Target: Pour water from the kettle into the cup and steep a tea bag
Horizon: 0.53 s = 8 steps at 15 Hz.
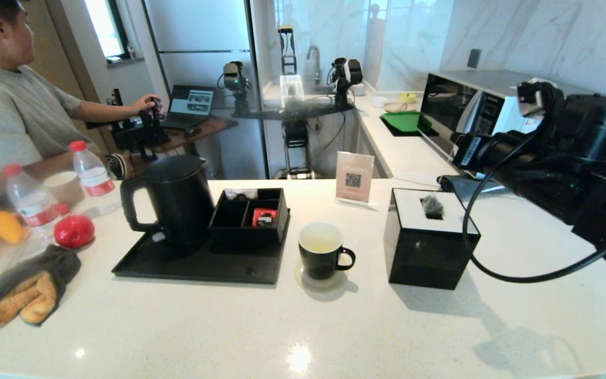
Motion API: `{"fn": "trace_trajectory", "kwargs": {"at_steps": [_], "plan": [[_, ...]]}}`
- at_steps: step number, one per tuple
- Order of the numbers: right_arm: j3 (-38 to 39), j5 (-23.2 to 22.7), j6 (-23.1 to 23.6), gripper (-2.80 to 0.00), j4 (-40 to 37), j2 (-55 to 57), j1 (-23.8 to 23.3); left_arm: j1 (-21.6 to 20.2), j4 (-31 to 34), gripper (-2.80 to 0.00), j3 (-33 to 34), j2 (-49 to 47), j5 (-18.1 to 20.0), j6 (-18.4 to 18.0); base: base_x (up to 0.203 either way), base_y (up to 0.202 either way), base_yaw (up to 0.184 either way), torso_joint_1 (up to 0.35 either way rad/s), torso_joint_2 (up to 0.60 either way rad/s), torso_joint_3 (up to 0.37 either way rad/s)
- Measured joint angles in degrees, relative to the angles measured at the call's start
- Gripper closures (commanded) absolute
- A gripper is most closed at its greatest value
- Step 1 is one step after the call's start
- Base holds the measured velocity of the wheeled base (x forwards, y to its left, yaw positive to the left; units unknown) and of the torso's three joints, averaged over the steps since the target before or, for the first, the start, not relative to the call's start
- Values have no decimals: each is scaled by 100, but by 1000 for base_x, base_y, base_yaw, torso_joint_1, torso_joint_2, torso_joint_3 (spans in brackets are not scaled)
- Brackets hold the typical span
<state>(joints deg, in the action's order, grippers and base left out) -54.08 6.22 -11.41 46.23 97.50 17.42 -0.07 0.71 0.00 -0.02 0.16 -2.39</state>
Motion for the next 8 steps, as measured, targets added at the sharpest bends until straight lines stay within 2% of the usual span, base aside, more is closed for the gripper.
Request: {"fn": "trace_trajectory", "kwargs": {"at_steps": [8], "plan": [[-21,4,5,0,7,212,497,0,-2,0,0,0,2,3,0,0,0,0,0,0]]}}
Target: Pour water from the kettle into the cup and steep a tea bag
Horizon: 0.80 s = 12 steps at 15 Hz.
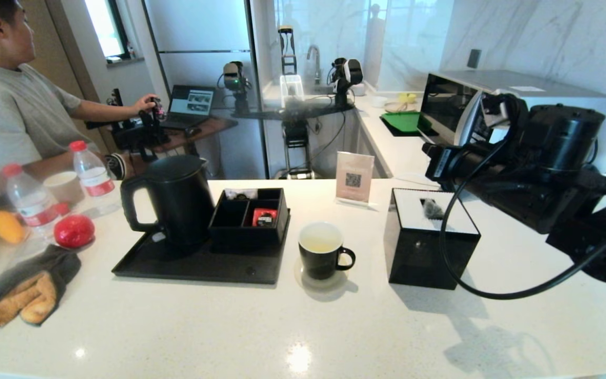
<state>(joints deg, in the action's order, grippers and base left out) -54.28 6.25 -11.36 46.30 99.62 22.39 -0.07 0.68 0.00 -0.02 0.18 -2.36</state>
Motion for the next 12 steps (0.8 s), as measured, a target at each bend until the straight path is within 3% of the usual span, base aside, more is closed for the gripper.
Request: {"fn": "trace_trajectory", "kwargs": {"at_steps": [5,12], "plan": [[35,5,-12,0,-7,77,-21,0,2,0,0,0,0,-5,0,0,0,0,0,0],[191,2,-24,0,-14,37,-506,0,2,0,0,0,0,-5,0,0,0,0,0,0]]}}
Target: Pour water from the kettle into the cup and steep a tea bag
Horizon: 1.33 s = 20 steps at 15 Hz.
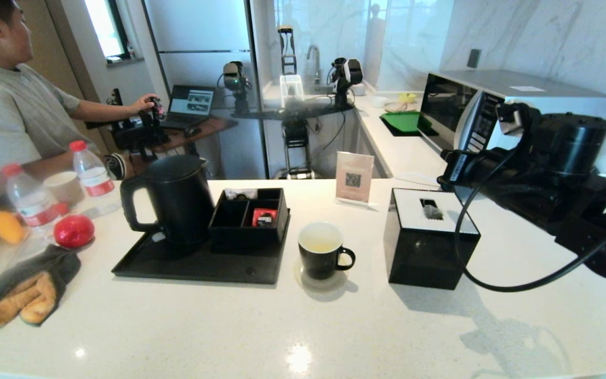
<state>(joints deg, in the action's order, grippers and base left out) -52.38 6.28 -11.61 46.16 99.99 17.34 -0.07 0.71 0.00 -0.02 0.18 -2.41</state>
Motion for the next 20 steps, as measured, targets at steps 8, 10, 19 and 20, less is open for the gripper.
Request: {"fn": "trace_trajectory", "kwargs": {"at_steps": [8,10,19,20], "plan": [[162,0,-2,0,-47,-58,-67,0,0,0,0,0,0,0,0,0,0,0,0,0],[171,-1,-1,-280,-67,-65,-67,0,0,0,0,0,0,0,0,0,0,0,0,0],[175,9,17,-280,-32,-47,-251,0,0,0,0,0,0,2,0,0,0,0,0,0],[175,11,17,-280,-10,-45,-290,0,0,0,0,0,-2,5,0,0,0,0,0,0]]}}
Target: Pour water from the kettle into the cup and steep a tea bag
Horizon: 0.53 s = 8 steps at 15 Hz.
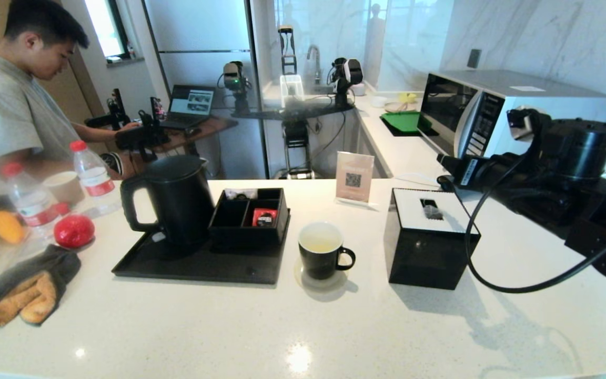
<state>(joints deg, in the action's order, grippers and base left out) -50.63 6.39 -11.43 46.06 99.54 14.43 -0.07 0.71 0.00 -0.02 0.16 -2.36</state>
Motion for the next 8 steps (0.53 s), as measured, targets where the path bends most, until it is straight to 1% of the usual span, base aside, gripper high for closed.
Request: {"fn": "trace_trajectory", "kwargs": {"at_steps": [6,8], "plan": [[-48,11,67,-280,16,-34,-90,0,-2,0,0,0,2,-6,0,0,0,0,0,0],[-28,17,250,-280,9,-32,-113,0,-1,0,0,0,2,-6,0,0,0,0,0,0]]}}
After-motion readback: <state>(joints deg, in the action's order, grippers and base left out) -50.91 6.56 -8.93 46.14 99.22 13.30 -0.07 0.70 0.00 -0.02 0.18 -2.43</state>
